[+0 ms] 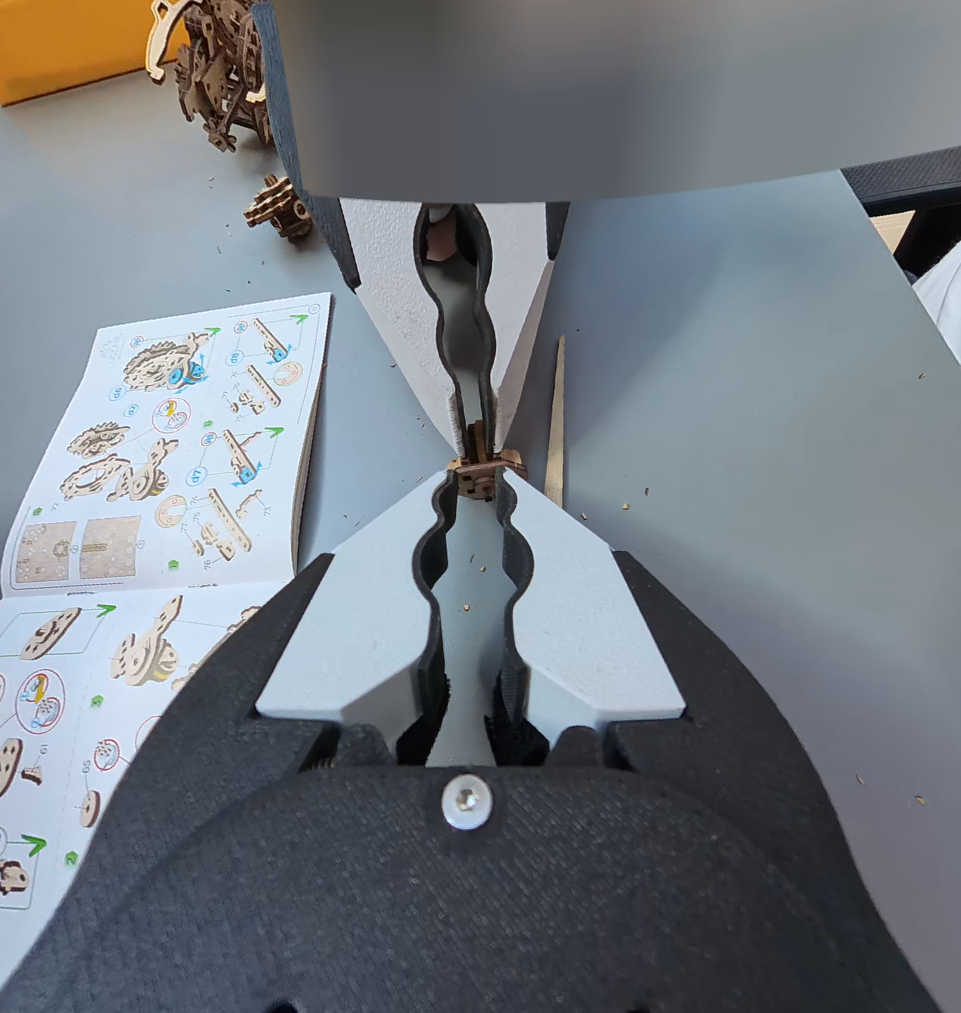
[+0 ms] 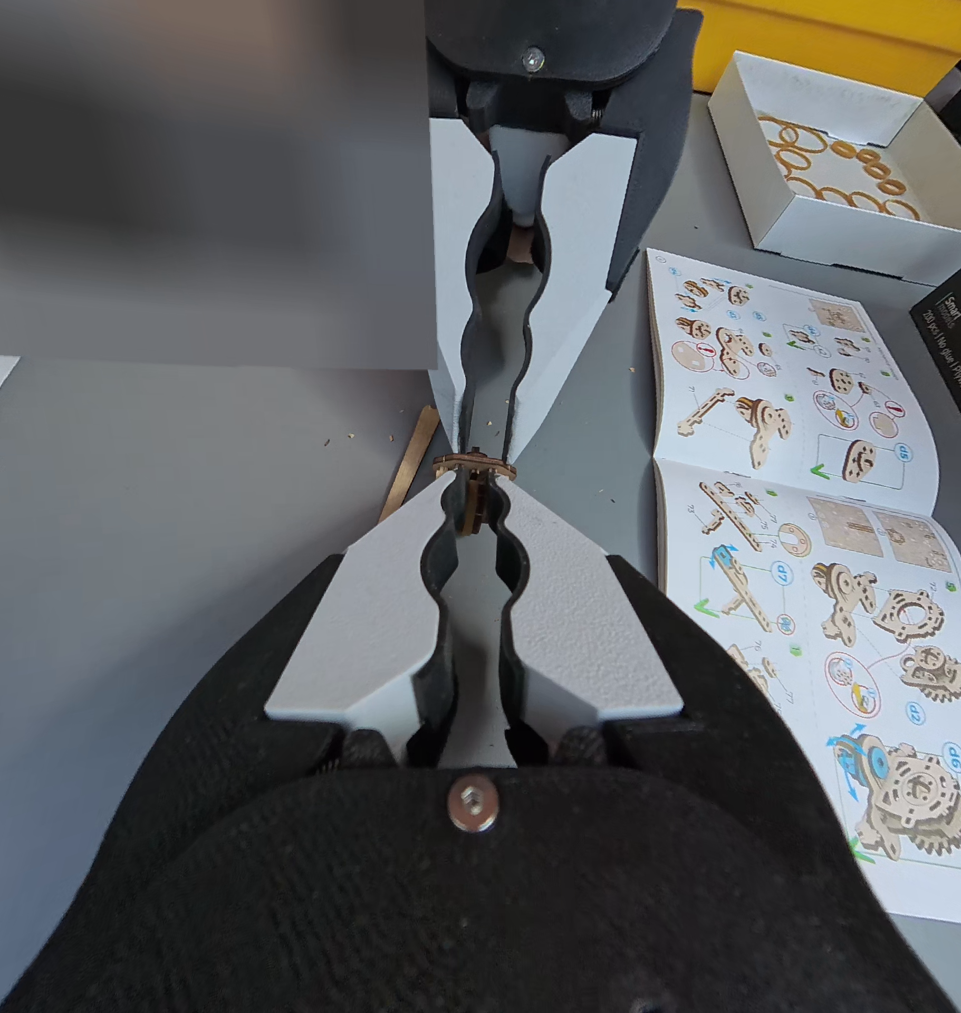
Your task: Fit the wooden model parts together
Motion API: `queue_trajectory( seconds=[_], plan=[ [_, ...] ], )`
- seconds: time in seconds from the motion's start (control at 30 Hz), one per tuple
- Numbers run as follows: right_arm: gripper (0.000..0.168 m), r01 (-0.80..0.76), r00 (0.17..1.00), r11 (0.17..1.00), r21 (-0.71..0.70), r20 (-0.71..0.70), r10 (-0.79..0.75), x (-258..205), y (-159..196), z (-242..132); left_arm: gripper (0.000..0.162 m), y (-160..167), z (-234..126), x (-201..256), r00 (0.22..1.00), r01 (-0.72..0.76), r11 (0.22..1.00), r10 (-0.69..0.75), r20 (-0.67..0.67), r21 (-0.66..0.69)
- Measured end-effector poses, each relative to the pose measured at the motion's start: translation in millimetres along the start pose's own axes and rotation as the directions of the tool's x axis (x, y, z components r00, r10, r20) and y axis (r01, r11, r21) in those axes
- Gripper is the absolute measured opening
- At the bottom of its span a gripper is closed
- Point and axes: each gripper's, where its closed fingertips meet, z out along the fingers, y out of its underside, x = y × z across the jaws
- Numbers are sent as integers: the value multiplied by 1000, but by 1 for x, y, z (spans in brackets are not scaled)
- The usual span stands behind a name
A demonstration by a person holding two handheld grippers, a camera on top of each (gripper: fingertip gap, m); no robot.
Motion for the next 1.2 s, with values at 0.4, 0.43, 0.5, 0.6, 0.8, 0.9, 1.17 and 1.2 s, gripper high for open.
queue_trajectory(
  seconds=[0.4,0.43,0.5,0.6,0.8,0.9,1.17,1.2],
  plan=[
    [4,2,1000,1000,-2,5,-2,0,0,0,10,0,0,0,1000,-17,1000,17,9,-25],
    [4,2,1000,1000,-2,4,-2,0,0,0,10,0,0,0,1000,-18,1000,18,6,-23],
    [5,-9,1000,1000,-2,9,9,0,0,0,10,1,0,0,1000,6,1000,-6,-6,5],
    [5,-8,1000,1000,-2,0,8,1,1,0,11,2,-1,-1,999,37,999,-37,-21,30],
    [12,-121,992,989,80,34,119,7,-7,-11,11,0,2,0,1000,24,999,-23,-6,37],
    [4,-139,990,987,78,21,138,12,-5,-14,3,1,2,2,1000,18,999,-18,-17,33],
    [6,-179,983,984,9,43,178,7,3,-14,4,0,4,4,1000,13,999,-12,-13,33],
    [5,-177,984,984,9,33,177,8,4,-16,4,0,4,4,1000,12,999,-11,-13,33]
  ],
)
